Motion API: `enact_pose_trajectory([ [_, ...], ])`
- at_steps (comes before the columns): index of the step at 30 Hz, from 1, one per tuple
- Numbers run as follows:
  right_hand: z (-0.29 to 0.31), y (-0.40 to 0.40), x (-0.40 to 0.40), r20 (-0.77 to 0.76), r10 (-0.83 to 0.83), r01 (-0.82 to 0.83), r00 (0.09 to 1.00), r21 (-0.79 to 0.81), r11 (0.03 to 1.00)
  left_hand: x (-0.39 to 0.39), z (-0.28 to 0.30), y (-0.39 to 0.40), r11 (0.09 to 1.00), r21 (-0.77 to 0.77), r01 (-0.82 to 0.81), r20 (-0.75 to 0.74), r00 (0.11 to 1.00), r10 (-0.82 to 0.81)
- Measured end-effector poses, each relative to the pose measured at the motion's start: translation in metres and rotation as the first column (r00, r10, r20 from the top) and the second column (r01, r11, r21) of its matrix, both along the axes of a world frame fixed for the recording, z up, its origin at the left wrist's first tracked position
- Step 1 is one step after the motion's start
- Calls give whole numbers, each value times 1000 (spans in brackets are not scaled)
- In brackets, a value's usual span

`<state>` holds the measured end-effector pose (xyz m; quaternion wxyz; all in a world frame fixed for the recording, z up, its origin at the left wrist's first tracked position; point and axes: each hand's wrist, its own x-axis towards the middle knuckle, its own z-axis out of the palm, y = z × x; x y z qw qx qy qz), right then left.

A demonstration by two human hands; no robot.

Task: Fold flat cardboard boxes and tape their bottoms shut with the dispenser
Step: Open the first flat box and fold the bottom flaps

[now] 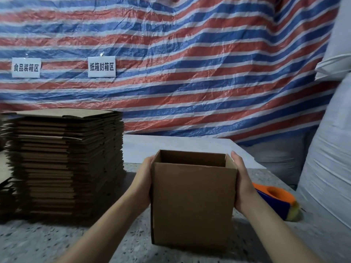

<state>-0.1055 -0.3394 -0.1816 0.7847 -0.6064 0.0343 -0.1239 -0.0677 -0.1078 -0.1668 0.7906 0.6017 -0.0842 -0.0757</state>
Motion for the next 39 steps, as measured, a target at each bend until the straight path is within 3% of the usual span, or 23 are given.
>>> enact_pose_trajectory([
  [12, -1, -21, 57, 22, -28, 27, 999, 60, 998, 45, 5, -25, 996, -81, -32, -93, 995, 24],
  [16, -14, -25, 72, 33, -33, 29, 999, 133, 991, 61, -4, -31, 998, -48, -48, -15, 999, 47],
  [23, -20, -30, 74, 53, -50, 44, 997, 112, 993, 62, -9, -29, 996, -91, -11, -41, 999, 7],
  [30, -22, -24, 69, 69, -41, 32, 997, 123, 992, 59, -8, -24, 992, -100, 78, 51, 996, -74],
  [39, -20, -22, 70, 63, -52, 45, 997, 104, 994, 72, -19, -25, 991, -121, -59, 56, 996, 66],
])
